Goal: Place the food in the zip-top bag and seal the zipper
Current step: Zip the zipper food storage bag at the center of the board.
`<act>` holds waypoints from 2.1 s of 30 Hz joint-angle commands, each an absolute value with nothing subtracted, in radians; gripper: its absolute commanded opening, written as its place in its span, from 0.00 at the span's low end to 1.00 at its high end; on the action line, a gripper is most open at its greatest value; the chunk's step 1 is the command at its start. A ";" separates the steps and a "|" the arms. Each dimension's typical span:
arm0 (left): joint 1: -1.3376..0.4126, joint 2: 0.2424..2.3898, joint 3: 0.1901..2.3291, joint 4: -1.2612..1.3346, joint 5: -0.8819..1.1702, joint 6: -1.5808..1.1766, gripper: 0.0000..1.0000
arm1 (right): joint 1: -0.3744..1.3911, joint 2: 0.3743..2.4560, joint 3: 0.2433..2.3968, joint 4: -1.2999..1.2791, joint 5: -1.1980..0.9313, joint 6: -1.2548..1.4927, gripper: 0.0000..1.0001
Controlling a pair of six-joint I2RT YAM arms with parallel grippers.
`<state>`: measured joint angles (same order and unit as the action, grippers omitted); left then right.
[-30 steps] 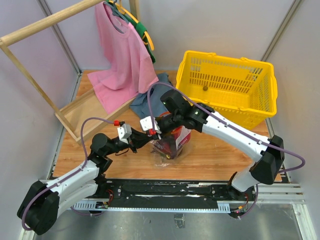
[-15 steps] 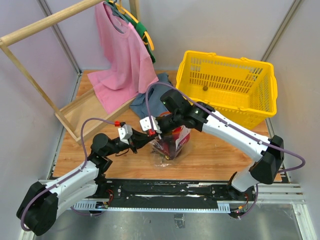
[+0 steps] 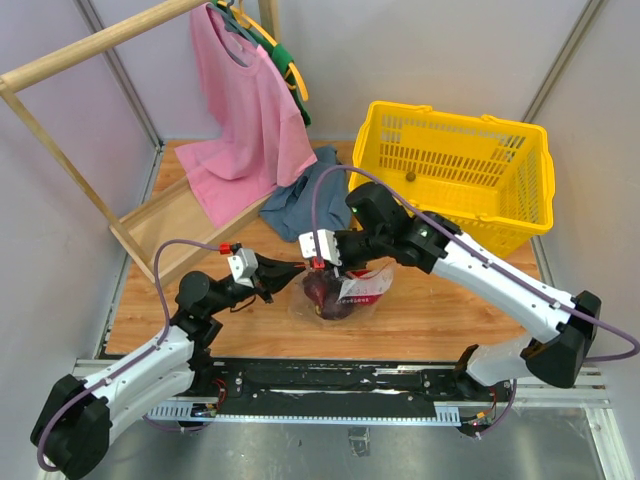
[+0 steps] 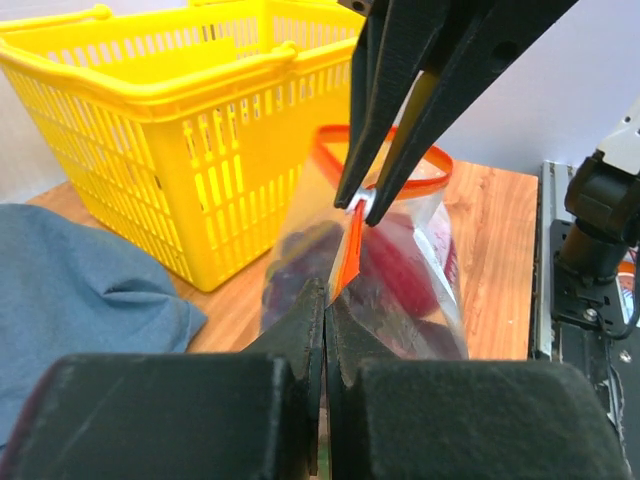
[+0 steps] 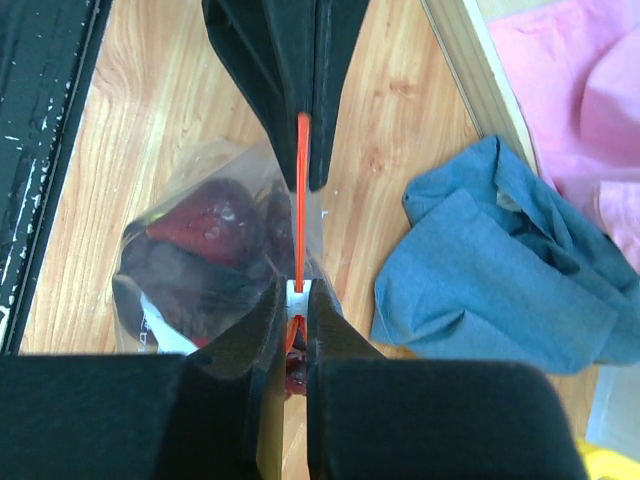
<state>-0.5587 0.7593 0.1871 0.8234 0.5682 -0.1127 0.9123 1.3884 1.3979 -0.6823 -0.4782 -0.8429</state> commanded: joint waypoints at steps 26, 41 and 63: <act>-0.558 0.868 0.344 0.779 0.714 -0.091 0.53 | 0.895 1.274 1.321 -0.592 -0.428 -0.574 0.01; -0.558 0.775 0.374 0.579 0.556 -0.071 0.00 | 0.888 1.201 1.246 -0.636 -0.211 -0.549 0.01; -0.558 0.654 0.378 0.376 0.102 -0.113 0.00 | 0.707 1.026 1.101 -0.629 0.016 -0.341 0.01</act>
